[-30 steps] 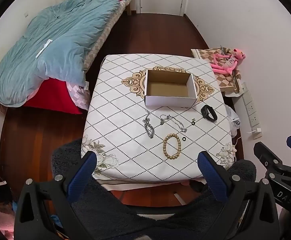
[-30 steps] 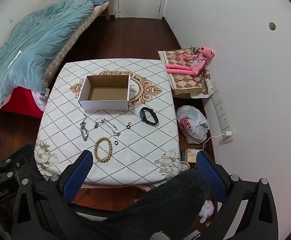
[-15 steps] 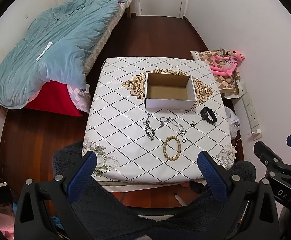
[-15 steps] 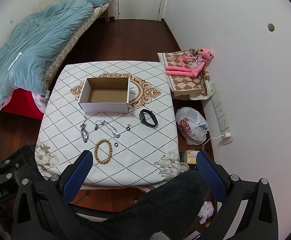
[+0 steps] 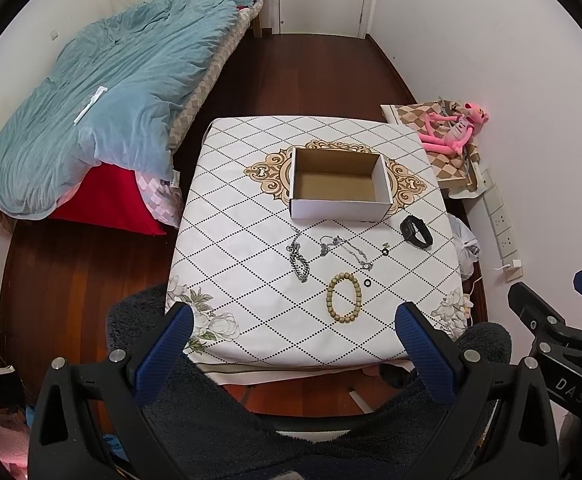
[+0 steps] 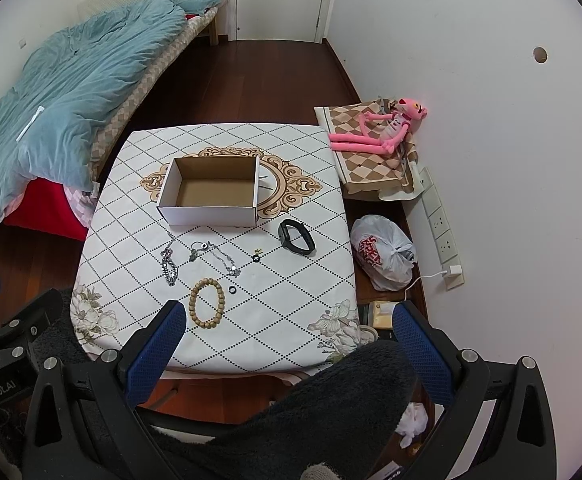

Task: Organize jewelry

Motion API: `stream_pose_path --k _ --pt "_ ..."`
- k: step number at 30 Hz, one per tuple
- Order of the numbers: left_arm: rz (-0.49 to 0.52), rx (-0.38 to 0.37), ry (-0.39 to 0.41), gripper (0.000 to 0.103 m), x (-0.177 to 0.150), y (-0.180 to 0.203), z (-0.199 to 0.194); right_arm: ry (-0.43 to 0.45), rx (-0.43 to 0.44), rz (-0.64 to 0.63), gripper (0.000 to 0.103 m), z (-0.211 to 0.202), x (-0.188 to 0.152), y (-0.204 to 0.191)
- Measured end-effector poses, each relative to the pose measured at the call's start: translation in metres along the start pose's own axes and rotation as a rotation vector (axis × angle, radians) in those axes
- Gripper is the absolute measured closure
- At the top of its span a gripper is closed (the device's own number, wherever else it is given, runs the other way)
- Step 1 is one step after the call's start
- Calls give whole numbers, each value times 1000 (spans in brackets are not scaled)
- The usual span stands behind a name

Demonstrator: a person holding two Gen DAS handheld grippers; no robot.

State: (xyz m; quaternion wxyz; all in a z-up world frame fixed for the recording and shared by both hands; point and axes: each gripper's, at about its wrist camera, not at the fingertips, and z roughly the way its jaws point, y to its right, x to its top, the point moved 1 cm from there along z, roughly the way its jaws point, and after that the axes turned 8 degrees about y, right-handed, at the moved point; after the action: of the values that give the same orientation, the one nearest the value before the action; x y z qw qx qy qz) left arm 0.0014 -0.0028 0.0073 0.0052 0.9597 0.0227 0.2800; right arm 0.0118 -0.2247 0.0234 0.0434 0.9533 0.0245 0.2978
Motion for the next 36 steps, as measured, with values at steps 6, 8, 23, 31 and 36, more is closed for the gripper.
stream_pose_path --k 6,8,23,31,36 --pt "2 1 2 0 0 0 0 2 1 0 0 1 1 1" --pt "2 0 5 0 0 0 -1 5 -2 -1 0 0 2 1" --pt "3 -4 15 0 2 3 -4 23 -7 4 0 -10 9 9" --pt "3 -5 16 0 2 3 -4 26 -7 7 0 -11 10 10" --pt "3 -5 17 0 4 4 -5 32 -11 6 0 -13 11 10"
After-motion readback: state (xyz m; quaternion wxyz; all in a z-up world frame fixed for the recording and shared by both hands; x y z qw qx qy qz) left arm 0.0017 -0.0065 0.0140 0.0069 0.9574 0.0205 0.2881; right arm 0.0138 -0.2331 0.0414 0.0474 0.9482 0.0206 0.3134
